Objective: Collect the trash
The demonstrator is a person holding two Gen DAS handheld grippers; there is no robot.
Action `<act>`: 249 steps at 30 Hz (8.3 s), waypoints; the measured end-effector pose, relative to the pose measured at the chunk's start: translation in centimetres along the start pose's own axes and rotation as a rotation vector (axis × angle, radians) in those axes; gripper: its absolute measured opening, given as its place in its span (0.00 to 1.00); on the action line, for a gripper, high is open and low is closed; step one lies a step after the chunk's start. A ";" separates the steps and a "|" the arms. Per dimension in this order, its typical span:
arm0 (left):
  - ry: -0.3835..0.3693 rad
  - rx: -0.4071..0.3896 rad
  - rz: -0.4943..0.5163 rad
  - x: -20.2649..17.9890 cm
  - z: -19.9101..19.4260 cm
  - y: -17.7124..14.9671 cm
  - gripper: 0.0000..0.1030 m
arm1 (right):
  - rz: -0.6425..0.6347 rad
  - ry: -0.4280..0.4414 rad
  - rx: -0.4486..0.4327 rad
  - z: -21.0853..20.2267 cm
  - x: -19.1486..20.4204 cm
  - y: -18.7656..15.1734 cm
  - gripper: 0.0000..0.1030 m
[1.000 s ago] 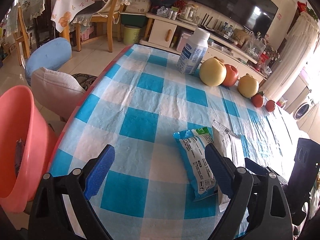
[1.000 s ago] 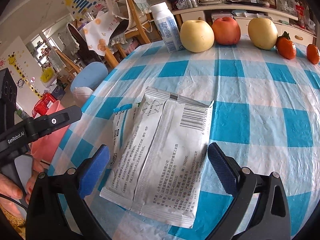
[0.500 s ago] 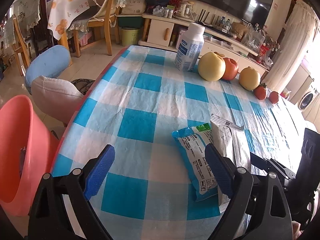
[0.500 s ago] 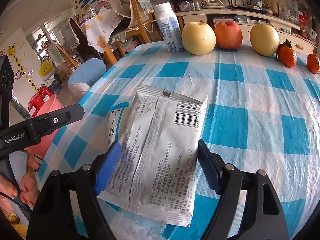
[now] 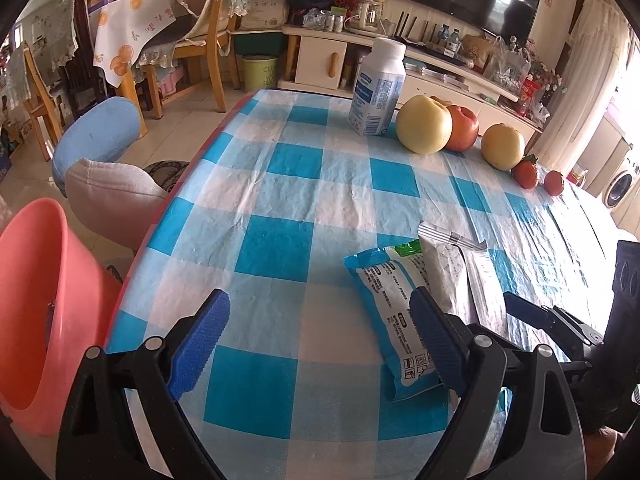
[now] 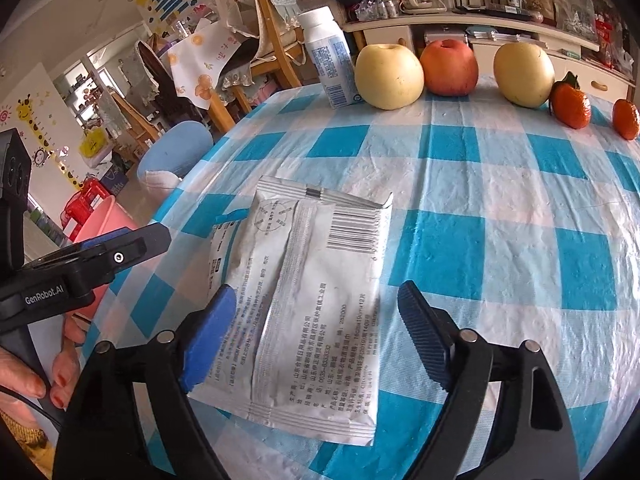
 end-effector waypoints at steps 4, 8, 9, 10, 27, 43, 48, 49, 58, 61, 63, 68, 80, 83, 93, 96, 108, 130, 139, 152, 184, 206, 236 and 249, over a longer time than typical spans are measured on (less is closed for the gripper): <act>0.008 0.006 0.015 -0.2 0.1 -0.1 0.88 | -0.050 -0.028 0.009 0.8 1.1 -0.6 0.95; 0.009 0.008 0.017 -0.2 0.1 -0.1 0.88 | -0.115 -0.086 0.002 1.5 1.9 -1.0 0.96; 0.010 0.009 0.018 -0.2 0.1 -0.1 0.88 | -0.114 -0.084 0.002 1.5 1.8 -1.1 0.96; 0.010 0.011 0.019 -0.3 0.2 -0.1 0.88 | -0.114 -0.080 0.003 1.5 1.7 -1.1 0.95; -0.104 0.032 -0.021 -1.3 0.9 -0.2 0.88 | -0.255 -0.126 -0.003 -0.1 1.2 -1.8 0.66; -0.046 0.116 -0.007 -7.8 4.7 0.2 0.88 | -0.175 -0.192 -0.087 -5.1 -3.7 -0.3 0.66; 0.015 0.118 -0.014 -8.2 5.8 0.9 0.88 | -0.178 -0.169 -0.092 -5.9 -3.6 -0.3 0.66; 0.025 0.119 -0.011 -8.2 6.0 0.9 0.88 | -0.177 -0.164 -0.092 -6.1 -3.5 -0.4 0.66; 0.093 0.104 0.021 -7.6 6.2 1.0 0.62 | -0.166 -0.131 -0.083 -6.3 -3.1 -0.6 0.66; 0.075 0.095 0.025 -7.4 5.9 0.9 0.55 | -0.168 -0.124 -0.081 -6.1 -2.9 -0.6 0.66; 0.058 0.089 0.023 -7.2 5.8 0.8 0.53 | -0.168 -0.118 -0.075 -5.8 -2.7 -0.7 0.66; 0.004 0.079 -0.003 -6.6 5.4 0.7 0.48 | -0.174 -0.101 -0.065 -5.4 -2.2 -0.9 0.66; -0.043 0.035 -0.058 -4.3 3.5 0.4 0.41 | -0.179 -0.079 -0.062 -5.1 -1.0 -1.2 0.66; -0.038 0.014 -0.072 -3.4 2.6 0.4 0.41 | -0.199 -0.083 -0.070 -5.2 -0.4 -1.4 0.66; 0.004 -0.065 -0.105 0.1 -1.2 0.6 0.41 | -0.272 -0.088 -0.076 -4.9 2.6 -2.3 0.66; 0.020 -0.086 -0.116 1.3 -2.3 0.7 0.41 | -0.273 -0.088 -0.077 -4.8 3.3 -2.4 0.66; 0.114 -0.155 -0.177 6.9 -6.4 0.2 0.41 | -0.334 -0.085 -0.091 -4.4 9.1 -2.6 0.66; 0.273 -0.209 -0.444 21.1 -11.8 -4.4 0.41 | -0.584 0.026 -0.074 -0.6 26.7 -2.9 0.66; 0.281 -0.224 -0.586 26.5 -12.9 -7.3 0.41 | -0.664 0.061 -0.039 2.8 32.3 -4.0 0.66; 0.275 -0.184 -0.708 31.1 -12.1 -10.3 0.55 | -0.764 0.084 0.055 8.2 36.0 -5.2 0.74; 0.458 -0.319 -0.181 15.5 -13.2 -1.5 0.94 | -0.396 -0.189 -0.213 -3.6 15.6 -4.0 0.88; 0.255 -0.417 0.125 -4.5 -14.2 0.6 0.94 | -0.220 -0.288 -0.437 -15.1 3.6 -2.2 0.91; 0.144 -0.517 0.186 -17.7 -20.7 -0.4 0.94 | -0.169 -0.423 -0.695 -25.7 -5.0 -2.2 0.92; 0.171 -0.508 0.196 -18.0 -19.6 -0.4 0.94 | -0.165 -0.411 -0.693 -25.0 -5.2 -2.4 0.92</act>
Point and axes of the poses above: each gripper's, at about its wrist camera, not at the fingertips, and z roughly the way its jaws point, x to its left, y to its top, the point moved 4 cm from there along z, roughly the way its jaws point, and after that the axes turned 12 degrees about z, right-handed, at the moved point
